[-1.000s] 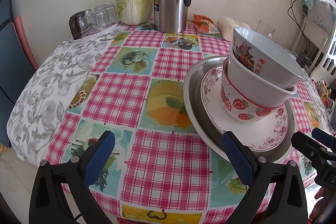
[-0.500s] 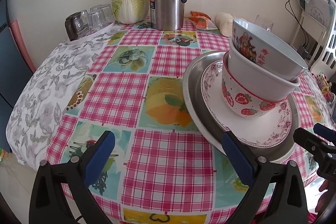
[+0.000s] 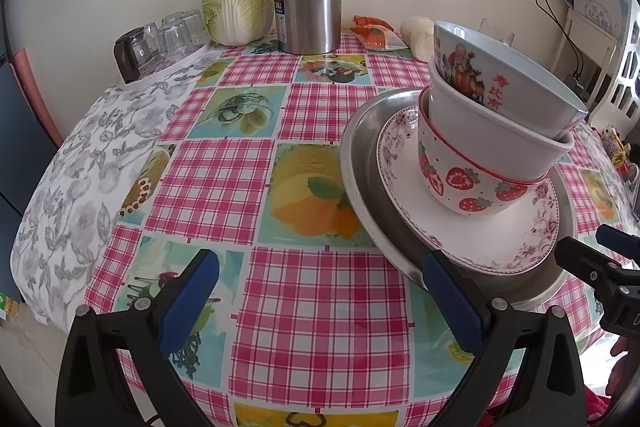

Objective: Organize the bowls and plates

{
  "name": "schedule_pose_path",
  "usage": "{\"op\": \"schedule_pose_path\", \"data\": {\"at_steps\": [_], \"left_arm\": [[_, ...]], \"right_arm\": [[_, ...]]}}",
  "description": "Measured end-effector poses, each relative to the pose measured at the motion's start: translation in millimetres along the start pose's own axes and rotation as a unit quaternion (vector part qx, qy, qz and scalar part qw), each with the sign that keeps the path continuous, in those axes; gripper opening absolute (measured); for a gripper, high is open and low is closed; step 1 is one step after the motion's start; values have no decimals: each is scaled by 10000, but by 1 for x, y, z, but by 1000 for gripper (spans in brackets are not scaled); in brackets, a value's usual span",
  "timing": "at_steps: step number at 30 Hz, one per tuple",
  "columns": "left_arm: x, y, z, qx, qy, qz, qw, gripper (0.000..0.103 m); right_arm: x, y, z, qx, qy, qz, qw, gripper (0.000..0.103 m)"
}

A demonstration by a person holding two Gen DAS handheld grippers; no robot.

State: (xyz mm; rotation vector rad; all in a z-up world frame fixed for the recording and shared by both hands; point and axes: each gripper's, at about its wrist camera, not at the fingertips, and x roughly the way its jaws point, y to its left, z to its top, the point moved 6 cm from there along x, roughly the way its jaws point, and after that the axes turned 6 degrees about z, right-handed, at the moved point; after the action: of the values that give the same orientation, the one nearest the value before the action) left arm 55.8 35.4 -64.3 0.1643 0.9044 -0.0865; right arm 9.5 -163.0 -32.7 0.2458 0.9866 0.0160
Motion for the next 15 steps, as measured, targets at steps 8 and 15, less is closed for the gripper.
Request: {"op": "schedule_pose_path", "data": {"at_steps": [8,15], "left_arm": [[0,-1,1,38,-21,1,10000,101],[0,-2,1,62,-36,-4,10000,101]], "right_arm": [[1,-3,1,22,10,-11,10000,103],[2,-3,1,26,15,-13,10000,103]]}}
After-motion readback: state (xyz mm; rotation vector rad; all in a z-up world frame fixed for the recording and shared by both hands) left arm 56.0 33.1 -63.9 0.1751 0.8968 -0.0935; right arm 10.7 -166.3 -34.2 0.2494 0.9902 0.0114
